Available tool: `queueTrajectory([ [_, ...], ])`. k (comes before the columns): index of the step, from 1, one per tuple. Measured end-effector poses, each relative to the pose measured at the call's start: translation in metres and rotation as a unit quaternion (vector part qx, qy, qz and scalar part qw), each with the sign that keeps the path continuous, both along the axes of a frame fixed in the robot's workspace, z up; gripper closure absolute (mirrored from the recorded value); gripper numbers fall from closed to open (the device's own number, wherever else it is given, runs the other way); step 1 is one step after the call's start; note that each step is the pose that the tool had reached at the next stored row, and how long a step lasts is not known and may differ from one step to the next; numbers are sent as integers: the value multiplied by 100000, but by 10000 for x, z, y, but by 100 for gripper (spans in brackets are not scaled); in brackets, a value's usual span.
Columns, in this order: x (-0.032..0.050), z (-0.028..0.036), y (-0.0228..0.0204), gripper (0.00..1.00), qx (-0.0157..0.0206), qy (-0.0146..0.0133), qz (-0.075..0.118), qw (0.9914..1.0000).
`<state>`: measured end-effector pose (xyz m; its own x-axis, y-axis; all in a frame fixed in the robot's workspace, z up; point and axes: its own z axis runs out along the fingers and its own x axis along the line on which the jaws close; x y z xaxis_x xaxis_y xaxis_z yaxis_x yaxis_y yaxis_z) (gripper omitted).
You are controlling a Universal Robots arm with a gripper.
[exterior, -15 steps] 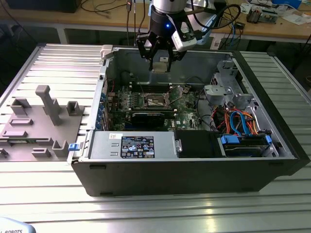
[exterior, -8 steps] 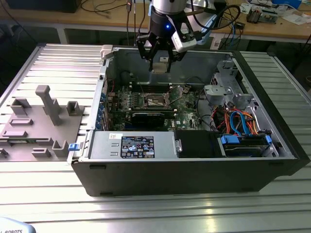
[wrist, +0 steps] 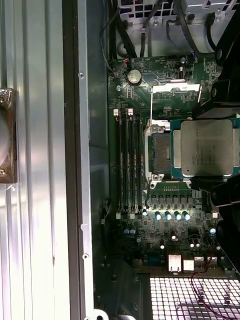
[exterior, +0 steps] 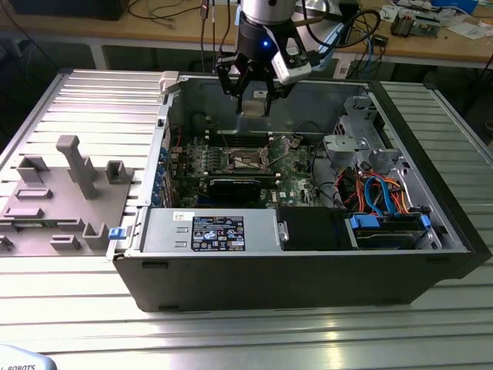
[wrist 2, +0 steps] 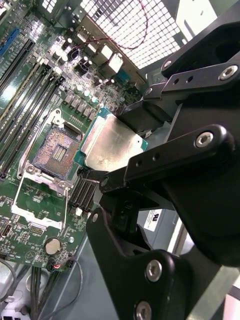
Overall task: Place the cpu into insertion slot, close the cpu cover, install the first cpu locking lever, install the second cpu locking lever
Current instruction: 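Place the cpu into insertion slot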
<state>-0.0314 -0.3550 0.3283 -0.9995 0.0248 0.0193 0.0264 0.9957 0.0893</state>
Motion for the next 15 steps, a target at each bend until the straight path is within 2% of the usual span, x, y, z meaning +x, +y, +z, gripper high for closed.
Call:
queueTrajectory([
  [15,0,-41,0,45,-1,1,2,100000],
])
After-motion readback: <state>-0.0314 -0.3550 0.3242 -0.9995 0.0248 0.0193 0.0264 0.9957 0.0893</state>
